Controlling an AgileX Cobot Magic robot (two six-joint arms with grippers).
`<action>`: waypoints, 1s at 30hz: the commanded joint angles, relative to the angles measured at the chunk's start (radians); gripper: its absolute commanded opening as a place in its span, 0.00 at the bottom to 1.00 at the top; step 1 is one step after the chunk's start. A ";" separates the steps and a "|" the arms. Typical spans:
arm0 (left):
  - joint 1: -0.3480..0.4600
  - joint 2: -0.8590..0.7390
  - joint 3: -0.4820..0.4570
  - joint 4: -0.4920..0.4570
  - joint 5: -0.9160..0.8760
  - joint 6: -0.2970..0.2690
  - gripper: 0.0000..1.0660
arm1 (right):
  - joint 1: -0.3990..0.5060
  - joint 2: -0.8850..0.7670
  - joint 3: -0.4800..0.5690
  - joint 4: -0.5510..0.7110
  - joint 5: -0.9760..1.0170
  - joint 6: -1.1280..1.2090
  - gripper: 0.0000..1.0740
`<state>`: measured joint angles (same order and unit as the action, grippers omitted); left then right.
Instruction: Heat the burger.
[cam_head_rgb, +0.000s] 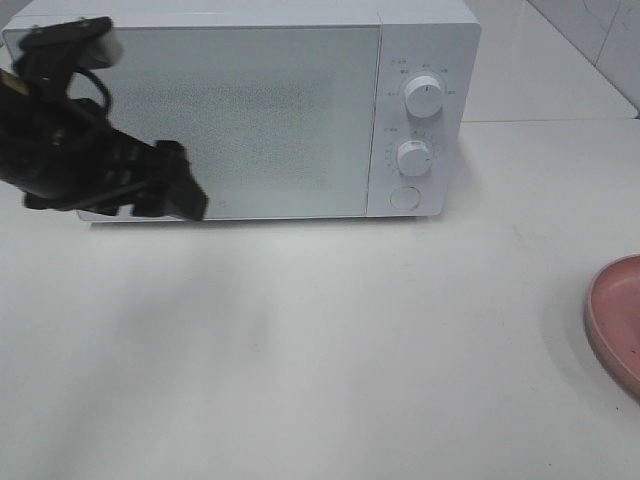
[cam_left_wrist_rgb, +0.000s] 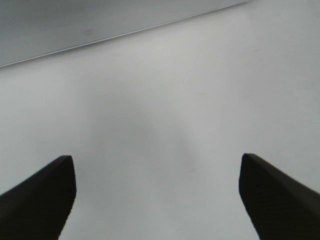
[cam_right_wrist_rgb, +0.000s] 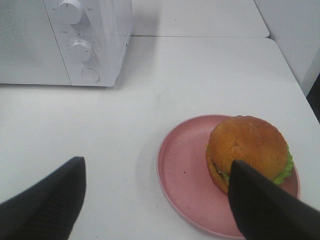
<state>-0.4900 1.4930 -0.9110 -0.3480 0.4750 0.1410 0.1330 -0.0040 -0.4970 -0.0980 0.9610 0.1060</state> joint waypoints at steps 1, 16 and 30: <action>0.113 -0.098 0.005 0.171 0.158 -0.141 0.77 | -0.008 -0.025 0.002 0.002 0.001 -0.006 0.69; 0.340 -0.444 0.088 0.314 0.435 -0.215 0.77 | -0.008 -0.025 0.002 0.002 0.001 -0.006 0.69; 0.340 -0.949 0.386 0.393 0.602 -0.253 0.85 | -0.008 -0.025 0.002 0.002 0.001 -0.006 0.69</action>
<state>-0.1540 0.5840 -0.5460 0.0400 1.0540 -0.1060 0.1330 -0.0040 -0.4970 -0.0980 0.9610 0.1060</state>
